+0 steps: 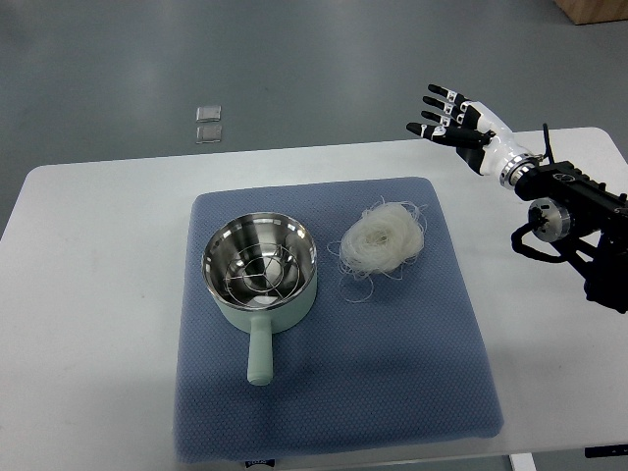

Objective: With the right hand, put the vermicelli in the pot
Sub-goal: 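Lower the right hand onto the white vermicelli bundle and close fingers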

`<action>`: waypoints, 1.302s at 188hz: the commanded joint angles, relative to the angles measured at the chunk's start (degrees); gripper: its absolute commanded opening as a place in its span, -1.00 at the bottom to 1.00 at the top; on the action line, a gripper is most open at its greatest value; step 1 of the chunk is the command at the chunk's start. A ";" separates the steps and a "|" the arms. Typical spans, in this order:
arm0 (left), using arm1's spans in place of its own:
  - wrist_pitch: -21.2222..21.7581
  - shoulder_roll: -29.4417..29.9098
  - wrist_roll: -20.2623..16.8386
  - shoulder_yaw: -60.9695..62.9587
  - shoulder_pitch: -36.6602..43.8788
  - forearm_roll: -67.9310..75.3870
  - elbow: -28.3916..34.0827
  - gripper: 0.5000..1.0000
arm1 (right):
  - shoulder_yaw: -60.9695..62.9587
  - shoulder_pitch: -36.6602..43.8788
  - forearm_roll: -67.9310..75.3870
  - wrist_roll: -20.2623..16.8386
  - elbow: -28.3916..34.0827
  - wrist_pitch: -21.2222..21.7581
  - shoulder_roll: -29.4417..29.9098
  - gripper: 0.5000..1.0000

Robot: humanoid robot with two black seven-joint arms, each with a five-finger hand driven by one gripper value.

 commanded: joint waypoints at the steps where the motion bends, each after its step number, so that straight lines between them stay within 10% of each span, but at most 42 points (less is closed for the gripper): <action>1: 0.00 0.00 0.00 0.04 0.00 -0.01 0.08 1.00 | -4.54 3.00 -8.92 1.42 1.29 3.93 -2.41 0.69; 39: 0.27 0.00 0.00 0.04 -0.09 -0.01 0.26 1.00 | -15.26 11.96 -17.97 3.71 8.14 12.98 -8.91 0.69; 84: 0.27 0.00 0.09 -0.05 -0.52 -0.01 0.26 1.00 | -26.51 20.14 -29.84 3.71 13.51 13.87 -10.23 0.69; 245: 0.27 0.00 0.00 -0.22 -0.52 -0.01 0.00 1.00 | -45.76 21.72 -47.77 1.77 9.11 0.77 -0.74 0.68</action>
